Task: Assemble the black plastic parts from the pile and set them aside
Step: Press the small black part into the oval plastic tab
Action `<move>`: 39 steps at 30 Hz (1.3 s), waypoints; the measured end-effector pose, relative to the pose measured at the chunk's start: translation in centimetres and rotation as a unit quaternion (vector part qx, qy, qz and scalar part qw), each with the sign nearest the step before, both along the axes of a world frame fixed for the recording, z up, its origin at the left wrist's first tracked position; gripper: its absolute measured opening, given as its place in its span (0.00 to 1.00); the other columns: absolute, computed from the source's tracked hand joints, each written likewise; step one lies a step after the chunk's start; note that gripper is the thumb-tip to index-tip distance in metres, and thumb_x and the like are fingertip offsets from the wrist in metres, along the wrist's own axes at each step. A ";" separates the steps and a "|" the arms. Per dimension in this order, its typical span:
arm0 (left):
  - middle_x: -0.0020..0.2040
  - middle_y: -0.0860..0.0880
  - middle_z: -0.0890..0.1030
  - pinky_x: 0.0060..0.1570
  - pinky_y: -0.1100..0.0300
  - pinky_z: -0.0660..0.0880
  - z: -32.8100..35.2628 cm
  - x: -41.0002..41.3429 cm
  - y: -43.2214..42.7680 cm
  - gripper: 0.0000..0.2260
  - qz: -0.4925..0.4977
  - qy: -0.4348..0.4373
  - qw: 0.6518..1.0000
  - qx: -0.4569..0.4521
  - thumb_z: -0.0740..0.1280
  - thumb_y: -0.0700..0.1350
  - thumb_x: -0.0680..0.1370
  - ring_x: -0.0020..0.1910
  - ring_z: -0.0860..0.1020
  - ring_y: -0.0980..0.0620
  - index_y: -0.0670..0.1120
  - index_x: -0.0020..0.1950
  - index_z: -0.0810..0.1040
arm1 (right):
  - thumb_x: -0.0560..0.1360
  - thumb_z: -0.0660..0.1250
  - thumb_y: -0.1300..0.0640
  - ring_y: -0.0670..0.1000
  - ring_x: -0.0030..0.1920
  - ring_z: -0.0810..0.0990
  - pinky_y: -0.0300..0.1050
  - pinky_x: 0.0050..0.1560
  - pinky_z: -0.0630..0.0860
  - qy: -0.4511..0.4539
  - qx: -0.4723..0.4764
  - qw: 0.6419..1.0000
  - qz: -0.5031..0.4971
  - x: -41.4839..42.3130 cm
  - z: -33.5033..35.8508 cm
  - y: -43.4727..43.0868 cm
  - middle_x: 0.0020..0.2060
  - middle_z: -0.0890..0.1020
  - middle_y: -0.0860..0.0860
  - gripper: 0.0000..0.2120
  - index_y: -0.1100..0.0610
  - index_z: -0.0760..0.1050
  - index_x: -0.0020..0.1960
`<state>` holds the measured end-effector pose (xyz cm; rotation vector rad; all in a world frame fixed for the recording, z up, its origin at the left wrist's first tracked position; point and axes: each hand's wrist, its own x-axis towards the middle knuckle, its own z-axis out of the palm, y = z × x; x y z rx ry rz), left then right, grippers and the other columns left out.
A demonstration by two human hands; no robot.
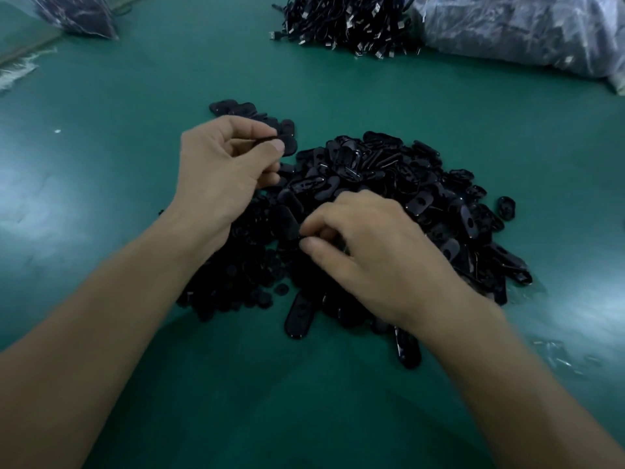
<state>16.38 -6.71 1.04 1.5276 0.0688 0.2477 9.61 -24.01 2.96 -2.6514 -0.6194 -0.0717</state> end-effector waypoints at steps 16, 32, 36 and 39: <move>0.30 0.52 0.82 0.34 0.65 0.77 0.4 -0.3 -0.5 0.06 -0.003 -0.030 0.999 0.035 0.74 0.35 0.75 0.32 0.80 0.57 0.45 0.44 0.81 | 0.80 0.65 0.49 0.53 0.53 0.74 0.46 0.48 0.71 -0.002 -0.065 0.997 0.037 0.3 -0.4 4.1 0.50 0.78 0.51 0.09 0.53 0.78 0.54; 0.31 0.51 0.82 0.34 0.65 0.77 0.4 -0.4 -0.5 0.05 -0.010 -0.030 0.999 0.035 0.73 0.35 0.75 0.31 0.80 0.55 0.45 0.45 0.82 | 0.81 0.61 0.56 0.53 0.44 0.73 0.49 0.42 0.71 0.010 0.028 0.998 0.048 0.2 0.0 4.4 0.47 0.77 0.52 0.04 0.55 0.68 0.48; 0.32 0.51 0.83 0.35 0.65 0.77 0.3 -0.6 -0.5 0.05 -0.026 -0.041 0.997 0.055 0.74 0.36 0.73 0.31 0.80 0.56 0.46 0.45 0.83 | 0.81 0.58 0.60 0.54 0.33 0.76 0.56 0.33 0.74 0.049 0.135 0.989 0.016 0.6 0.5 2.7 0.36 0.77 0.51 0.05 0.54 0.65 0.47; 0.34 0.49 0.84 0.38 0.61 0.78 0.0 -0.7 -0.7 0.05 -0.047 -0.036 0.996 0.062 0.74 0.39 0.73 0.34 0.81 0.52 0.48 0.44 0.83 | 0.79 0.63 0.60 0.49 0.29 0.73 0.44 0.27 0.71 0.006 0.179 0.984 -0.015 0.9 0.4 0.5 0.33 0.76 0.48 0.07 0.54 0.69 0.43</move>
